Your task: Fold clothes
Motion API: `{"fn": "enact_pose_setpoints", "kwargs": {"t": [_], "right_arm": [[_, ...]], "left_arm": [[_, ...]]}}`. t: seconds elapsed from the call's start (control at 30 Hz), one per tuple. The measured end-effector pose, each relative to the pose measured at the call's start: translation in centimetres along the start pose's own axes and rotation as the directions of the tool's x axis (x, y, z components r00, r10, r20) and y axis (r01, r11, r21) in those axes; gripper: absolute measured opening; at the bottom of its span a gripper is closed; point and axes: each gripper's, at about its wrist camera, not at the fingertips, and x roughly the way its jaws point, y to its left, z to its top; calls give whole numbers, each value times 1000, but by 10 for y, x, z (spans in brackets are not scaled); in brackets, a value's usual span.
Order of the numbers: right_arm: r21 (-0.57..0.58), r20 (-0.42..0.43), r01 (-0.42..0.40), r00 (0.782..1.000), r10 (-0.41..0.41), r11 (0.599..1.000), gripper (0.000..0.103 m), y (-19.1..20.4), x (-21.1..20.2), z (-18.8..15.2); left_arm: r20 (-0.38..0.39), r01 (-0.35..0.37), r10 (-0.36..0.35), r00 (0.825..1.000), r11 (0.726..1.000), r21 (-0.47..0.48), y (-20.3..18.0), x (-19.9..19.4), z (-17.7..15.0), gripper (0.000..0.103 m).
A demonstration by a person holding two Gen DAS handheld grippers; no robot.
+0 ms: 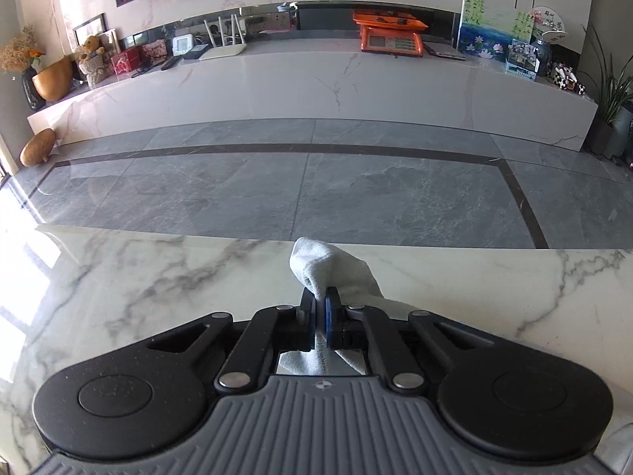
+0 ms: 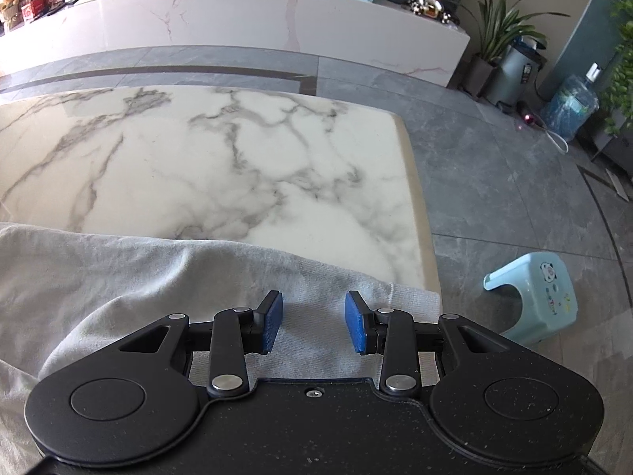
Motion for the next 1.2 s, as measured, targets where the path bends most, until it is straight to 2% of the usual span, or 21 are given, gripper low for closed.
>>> {"fn": "enact_pose_setpoints", "kwargs": {"t": [0.33,0.43,0.53,0.67,0.83,0.93,1.07,1.2], "right_arm": [[87,-33,65,997,-62,994,37,-2,1,1],[132,-42,89,996,-84,987,38,-7,0,-1],[162,-45,94,995,-88,982,38,-10,0,-3],[185,-44,95,995,-88,978,38,-11,-1,-5],[182,-44,103,994,-97,978,39,-10,-1,-5],[184,-43,103,994,-97,977,41,-11,-1,-5],[185,-40,97,995,-91,978,43,-13,-1,-6],[184,-33,95,995,-90,978,45,-13,0,-6]], "left_arm": [[-28,-168,168,985,986,16,50,-74,-18,3],[-66,-223,222,973,975,1,68,-91,-24,3],[-97,-270,271,958,962,31,79,-105,-28,3],[-117,-278,280,953,960,34,85,-106,-30,4],[-130,-277,279,952,960,31,80,-79,-34,4],[-158,-279,283,946,959,47,78,-60,-41,17],[-140,-306,314,939,949,73,82,-52,-46,21],[-139,-295,295,945,955,21,100,-48,-47,25]]}}
